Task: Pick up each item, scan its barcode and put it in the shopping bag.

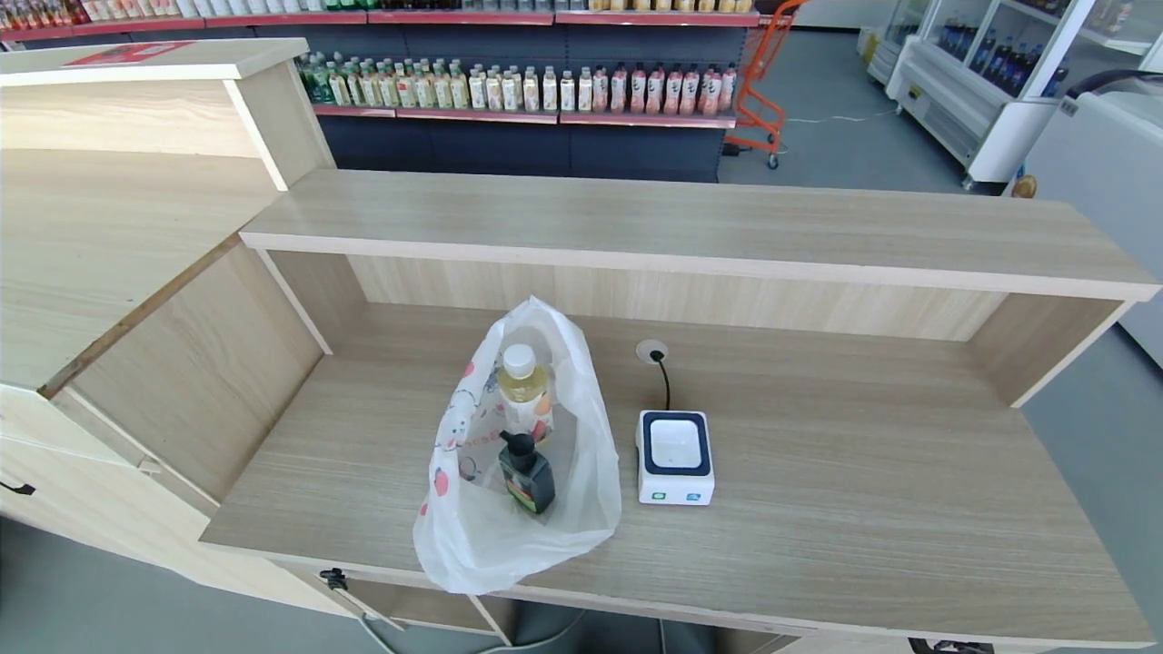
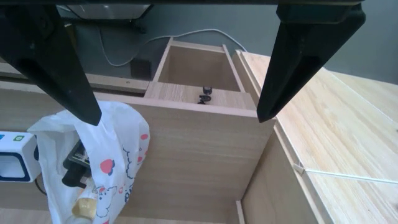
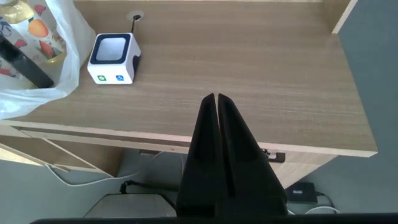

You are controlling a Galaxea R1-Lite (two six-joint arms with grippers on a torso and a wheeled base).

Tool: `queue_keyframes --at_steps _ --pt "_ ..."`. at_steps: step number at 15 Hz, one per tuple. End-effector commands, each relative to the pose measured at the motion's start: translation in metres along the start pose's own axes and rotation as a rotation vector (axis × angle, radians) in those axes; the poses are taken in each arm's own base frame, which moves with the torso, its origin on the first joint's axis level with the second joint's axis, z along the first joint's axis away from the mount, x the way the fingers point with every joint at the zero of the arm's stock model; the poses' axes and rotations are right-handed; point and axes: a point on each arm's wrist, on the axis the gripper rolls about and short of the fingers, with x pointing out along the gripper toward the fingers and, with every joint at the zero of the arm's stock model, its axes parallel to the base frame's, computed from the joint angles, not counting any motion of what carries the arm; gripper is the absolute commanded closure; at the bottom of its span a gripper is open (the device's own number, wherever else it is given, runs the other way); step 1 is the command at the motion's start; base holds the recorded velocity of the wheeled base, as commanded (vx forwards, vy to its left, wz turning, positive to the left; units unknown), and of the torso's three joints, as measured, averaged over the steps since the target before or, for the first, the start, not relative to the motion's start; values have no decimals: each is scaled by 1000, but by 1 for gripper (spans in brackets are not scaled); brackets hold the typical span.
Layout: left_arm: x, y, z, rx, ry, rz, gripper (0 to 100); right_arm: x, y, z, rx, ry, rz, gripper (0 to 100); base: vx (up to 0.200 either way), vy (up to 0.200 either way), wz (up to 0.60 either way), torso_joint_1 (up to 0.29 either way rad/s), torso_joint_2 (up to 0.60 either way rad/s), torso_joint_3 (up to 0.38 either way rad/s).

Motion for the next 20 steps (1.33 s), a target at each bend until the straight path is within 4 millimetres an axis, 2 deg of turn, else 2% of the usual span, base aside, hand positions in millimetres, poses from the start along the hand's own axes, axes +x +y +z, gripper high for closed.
queue_keyframes --at_steps 1,6,20 --pt "0 0 0 -2 0 0 0 0 0 0 1 5 0 100 200 0 0 2 7 2" --pt "0 0 0 -3 0 0 0 0 0 0 1 5 0 100 200 0 0 7 5 2" --pt "0 0 0 -3 0 0 0 0 0 0 1 5 0 100 0 0 0 0 0 0"
